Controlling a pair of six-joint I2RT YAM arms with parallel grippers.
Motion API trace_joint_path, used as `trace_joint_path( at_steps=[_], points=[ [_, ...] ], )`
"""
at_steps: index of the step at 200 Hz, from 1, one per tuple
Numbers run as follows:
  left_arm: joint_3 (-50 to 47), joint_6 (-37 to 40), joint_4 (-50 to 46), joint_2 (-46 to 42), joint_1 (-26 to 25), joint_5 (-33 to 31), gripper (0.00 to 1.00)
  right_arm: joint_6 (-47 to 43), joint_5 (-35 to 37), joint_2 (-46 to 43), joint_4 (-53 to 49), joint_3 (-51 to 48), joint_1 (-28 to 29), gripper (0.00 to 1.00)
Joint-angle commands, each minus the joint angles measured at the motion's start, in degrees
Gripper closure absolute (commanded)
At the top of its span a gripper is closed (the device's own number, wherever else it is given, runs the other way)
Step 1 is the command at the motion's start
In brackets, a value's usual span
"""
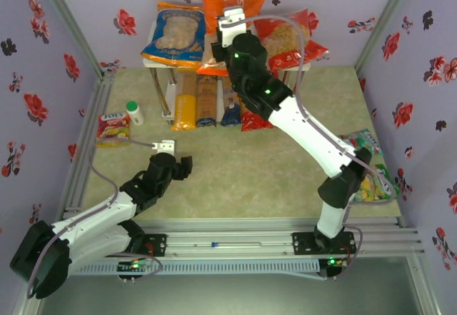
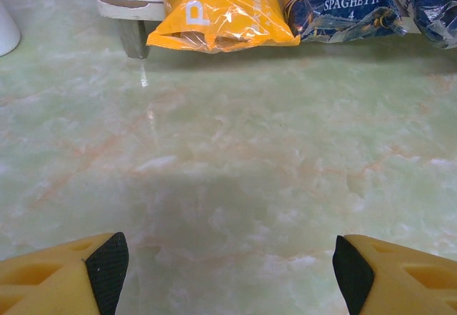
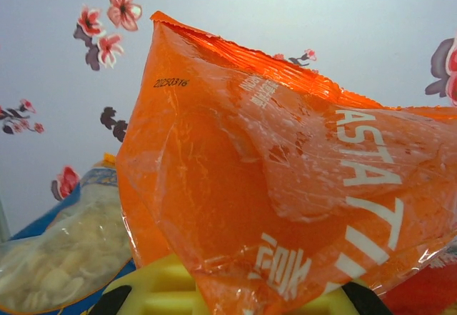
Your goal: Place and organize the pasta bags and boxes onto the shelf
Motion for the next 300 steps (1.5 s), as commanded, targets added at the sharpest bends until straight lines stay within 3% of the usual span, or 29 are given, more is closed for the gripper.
trace_joint_path(
  at_steps=[1, 64, 237, 300],
  points=[
    [-0.29, -0.63, 1.03, -0.29, 0.59, -0.08, 0.21, -4.88, 3.13, 1.23, 8.72, 6.70, -0.65, 1.00],
    [-0.80, -0.28, 0.77, -0.12, 1.44, 0.01, 0.20, -5.55, 5.77, 3.77, 10.50, 7.12, -3.13, 1.00],
    [-0.95, -0.36, 2.18, 1.74, 2.99, 1.39, 0.20, 1.28, 3.44, 9.22, 3.24, 8.26, -8.90, 1.00],
    [-1.13, -0.53, 2.44, 1.97, 3.34, 1.60, 0.20, 7.98, -3.24, 6.56, 0.41, 8.34, -9.19, 1.00]
  ],
)
